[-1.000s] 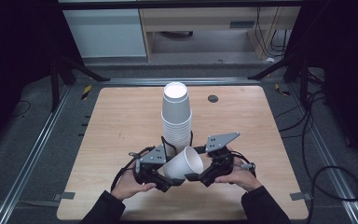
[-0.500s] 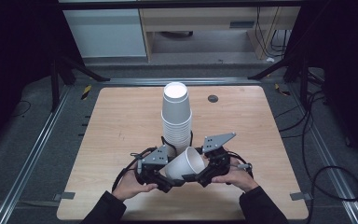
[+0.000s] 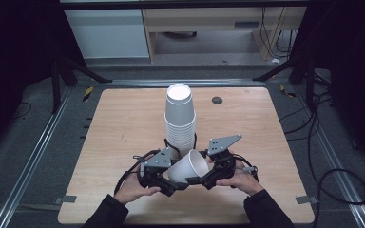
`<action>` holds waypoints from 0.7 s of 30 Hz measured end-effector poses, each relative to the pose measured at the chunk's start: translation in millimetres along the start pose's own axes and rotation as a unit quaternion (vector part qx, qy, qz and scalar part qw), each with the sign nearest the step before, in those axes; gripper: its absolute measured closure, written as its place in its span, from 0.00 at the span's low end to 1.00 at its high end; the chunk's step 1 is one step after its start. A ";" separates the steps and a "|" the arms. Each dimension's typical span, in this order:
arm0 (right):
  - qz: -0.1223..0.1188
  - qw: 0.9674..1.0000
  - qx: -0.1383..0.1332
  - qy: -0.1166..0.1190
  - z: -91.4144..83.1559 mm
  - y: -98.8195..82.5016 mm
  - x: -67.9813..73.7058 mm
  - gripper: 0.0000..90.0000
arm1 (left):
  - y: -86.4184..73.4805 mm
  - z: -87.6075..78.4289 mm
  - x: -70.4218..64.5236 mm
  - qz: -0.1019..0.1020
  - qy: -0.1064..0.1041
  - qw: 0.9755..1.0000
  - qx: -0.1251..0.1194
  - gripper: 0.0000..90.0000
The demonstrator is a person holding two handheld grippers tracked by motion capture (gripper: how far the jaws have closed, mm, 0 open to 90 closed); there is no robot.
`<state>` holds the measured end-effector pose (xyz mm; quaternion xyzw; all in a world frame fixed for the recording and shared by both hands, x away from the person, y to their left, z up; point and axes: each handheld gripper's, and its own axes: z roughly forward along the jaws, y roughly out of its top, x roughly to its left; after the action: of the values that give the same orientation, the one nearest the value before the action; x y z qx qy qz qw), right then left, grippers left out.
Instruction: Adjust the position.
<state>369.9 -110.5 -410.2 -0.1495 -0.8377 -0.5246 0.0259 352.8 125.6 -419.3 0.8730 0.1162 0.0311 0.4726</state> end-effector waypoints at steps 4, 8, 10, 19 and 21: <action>-0.002 1.000 -0.001 0.000 -1.0 0.3 0.5 0.10 | -0.6 0.1 0.0 -0.001 -0.001 1.000 -0.003 0.23; -0.004 1.000 0.000 -0.001 -1.9 1.0 1.0 0.10 | -0.4 -0.3 -0.4 0.000 0.001 1.000 -0.003 0.23; -0.006 1.000 0.000 -0.002 -2.3 1.2 1.3 0.10 | -0.4 -0.5 -0.4 0.002 0.002 1.000 -0.003 0.23; -0.009 1.000 -0.002 -0.015 -8.1 2.6 1.1 0.10 | -2.2 -4.6 1.5 -0.009 0.017 1.000 0.000 0.19; -0.010 1.000 -0.005 -0.018 -9.8 3.1 0.8 0.10 | -3.1 -6.1 1.9 -0.011 0.023 1.000 0.001 0.18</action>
<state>368.8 -117.7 -403.0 -0.1505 -0.8369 -0.5262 0.0048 353.1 132.6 -418.6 0.8710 0.1368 0.0454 0.4696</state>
